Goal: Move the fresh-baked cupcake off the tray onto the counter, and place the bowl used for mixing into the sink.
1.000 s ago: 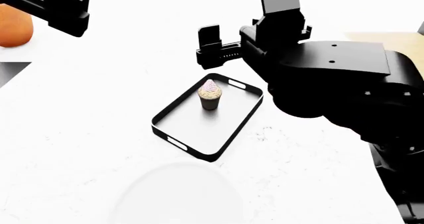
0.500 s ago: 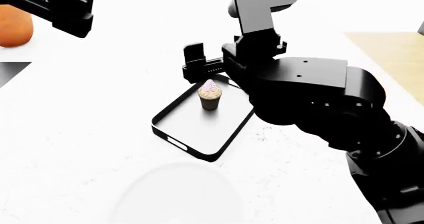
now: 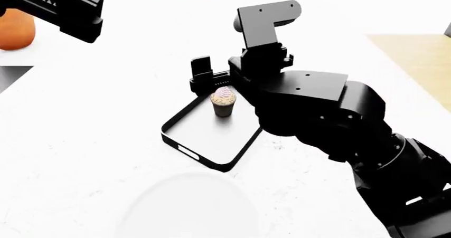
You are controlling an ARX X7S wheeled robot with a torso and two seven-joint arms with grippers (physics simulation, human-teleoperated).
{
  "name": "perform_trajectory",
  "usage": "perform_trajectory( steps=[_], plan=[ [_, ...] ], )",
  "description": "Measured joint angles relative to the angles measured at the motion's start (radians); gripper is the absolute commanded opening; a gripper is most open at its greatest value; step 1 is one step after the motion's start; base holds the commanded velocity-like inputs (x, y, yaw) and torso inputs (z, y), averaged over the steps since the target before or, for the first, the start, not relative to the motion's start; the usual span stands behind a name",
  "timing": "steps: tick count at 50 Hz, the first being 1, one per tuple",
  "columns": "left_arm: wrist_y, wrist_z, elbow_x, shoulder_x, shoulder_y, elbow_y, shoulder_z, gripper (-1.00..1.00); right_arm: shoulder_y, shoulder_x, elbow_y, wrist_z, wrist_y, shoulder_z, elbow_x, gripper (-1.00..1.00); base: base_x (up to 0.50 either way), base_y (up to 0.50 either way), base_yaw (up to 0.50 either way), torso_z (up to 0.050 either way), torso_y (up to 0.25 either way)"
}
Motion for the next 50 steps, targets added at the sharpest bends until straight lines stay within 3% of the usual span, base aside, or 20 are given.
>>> perform_trajectory(
  steps=[50],
  plan=[
    [0.031, 0.019, 0.022, -0.011, 0.014, 0.012, 0.027, 1.00, -0.076, -0.054, 0.155, -0.068, -0.092, -0.066, -0.105, 1.00, 0.00, 0.00, 0.00, 0.000, 0.000]
  ],
)
